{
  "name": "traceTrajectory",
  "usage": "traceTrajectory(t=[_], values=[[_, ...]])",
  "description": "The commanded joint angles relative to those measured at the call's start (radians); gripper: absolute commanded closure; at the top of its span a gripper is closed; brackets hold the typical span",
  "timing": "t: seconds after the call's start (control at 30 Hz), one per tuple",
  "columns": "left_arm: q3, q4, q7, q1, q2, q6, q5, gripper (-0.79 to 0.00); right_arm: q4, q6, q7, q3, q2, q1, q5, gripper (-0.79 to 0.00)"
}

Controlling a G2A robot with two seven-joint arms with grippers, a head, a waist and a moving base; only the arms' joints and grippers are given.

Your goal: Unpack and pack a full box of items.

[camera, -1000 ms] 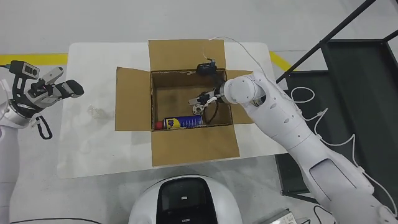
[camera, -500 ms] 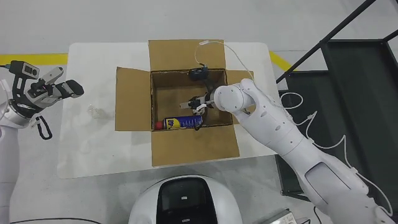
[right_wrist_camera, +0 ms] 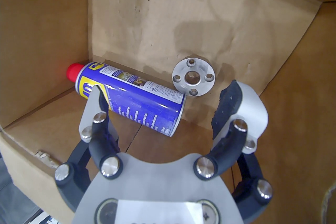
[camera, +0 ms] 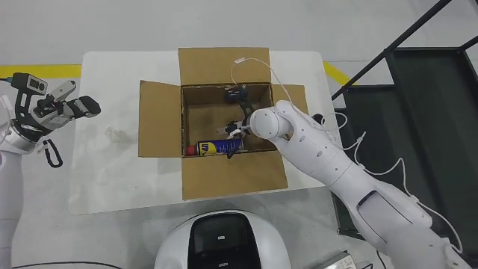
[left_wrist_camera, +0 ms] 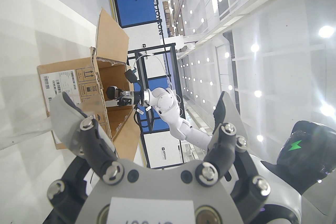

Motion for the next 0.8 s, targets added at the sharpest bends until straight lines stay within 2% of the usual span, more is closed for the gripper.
traceTrajectory(t=[0.0,0.1,0.17,0.3,0.4,0.6,0.67,0.77], values=[[0.0,0.0,0.0,0.0,0.0,0.0,0.0,-0.785,0.022,-0.003,-0.005,-0.004,-0.005,0.003,-0.001,-0.733],[0.0,0.0,0.0,0.0,0.0,0.0,0.0,-0.785,0.06,-0.01,-0.016,-0.009,-0.013,0.009,-0.001,-0.748],[0.0,0.0,0.0,0.0,0.0,0.0,0.0,-0.785,0.081,-0.008,-0.026,-0.014,-0.018,0.013,-0.009,-0.785],[0.0,0.0,0.0,0.0,0.0,0.0,0.0,-0.785,0.118,-0.003,-0.045,-0.02,-0.03,0.016,-0.008,-0.785],[0.0,0.0,0.0,0.0,0.0,0.0,0.0,-0.785,0.14,-0.01,-0.053,-0.026,-0.039,0.018,-0.005,-0.668],[0.0,0.0,0.0,0.0,0.0,0.0,0.0,-0.785,0.186,-0.024,-0.069,-0.031,-0.056,0.027,0.007,-0.563],[0.0,0.0,0.0,0.0,0.0,0.0,0.0,-0.785,0.197,-0.023,-0.071,-0.033,-0.061,0.03,0.007,-0.431],[0.0,0.0,0.0,0.0,0.0,0.0,0.0,-0.785,0.21,-0.02,-0.072,-0.038,-0.069,0.034,0.001,-0.48]])
